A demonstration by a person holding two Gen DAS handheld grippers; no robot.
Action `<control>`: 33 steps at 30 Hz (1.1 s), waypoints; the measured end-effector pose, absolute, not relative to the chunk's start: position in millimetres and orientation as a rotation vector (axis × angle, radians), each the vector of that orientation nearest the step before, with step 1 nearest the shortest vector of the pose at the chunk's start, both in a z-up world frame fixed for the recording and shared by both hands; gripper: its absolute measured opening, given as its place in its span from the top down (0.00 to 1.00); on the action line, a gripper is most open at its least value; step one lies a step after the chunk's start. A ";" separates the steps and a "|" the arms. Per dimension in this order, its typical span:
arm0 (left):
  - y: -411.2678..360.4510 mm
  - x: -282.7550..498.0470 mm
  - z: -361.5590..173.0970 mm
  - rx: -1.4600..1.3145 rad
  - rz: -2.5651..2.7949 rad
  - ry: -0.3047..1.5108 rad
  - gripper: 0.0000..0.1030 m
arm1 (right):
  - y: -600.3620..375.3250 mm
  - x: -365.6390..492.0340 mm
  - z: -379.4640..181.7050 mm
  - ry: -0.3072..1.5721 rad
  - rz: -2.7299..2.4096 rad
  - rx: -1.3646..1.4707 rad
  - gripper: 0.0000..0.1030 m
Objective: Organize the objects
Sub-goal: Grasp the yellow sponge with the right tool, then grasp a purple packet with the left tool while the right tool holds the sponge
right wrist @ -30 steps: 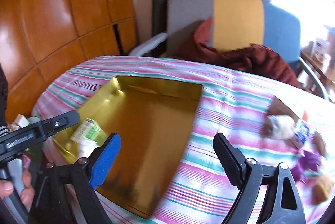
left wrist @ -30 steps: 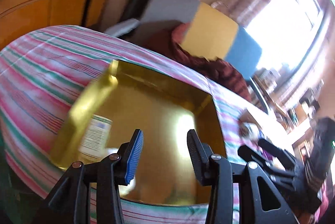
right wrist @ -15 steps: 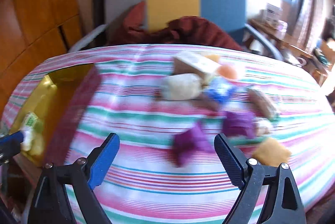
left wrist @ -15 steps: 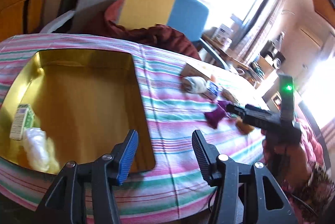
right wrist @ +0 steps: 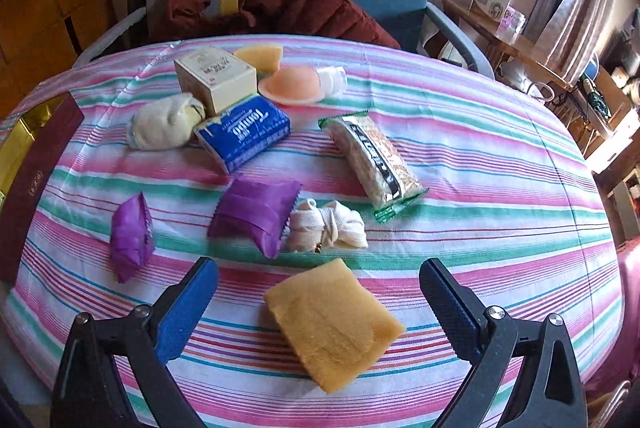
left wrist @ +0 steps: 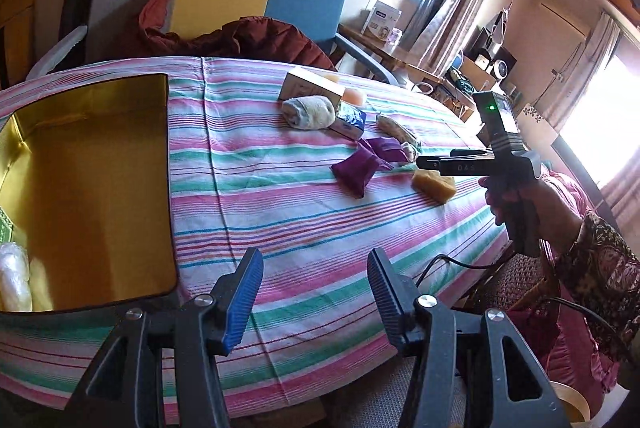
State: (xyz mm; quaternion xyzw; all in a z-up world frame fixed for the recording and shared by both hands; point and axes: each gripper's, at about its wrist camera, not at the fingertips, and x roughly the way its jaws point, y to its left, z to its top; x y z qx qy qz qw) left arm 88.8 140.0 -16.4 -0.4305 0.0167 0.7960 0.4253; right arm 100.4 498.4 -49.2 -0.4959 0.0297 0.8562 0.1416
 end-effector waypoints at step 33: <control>338.4 41.3 -68.3 -1.032 1.878 0.492 0.32 | 511.2 116.6 -61.4 0.420 2.553 -1.447 0.36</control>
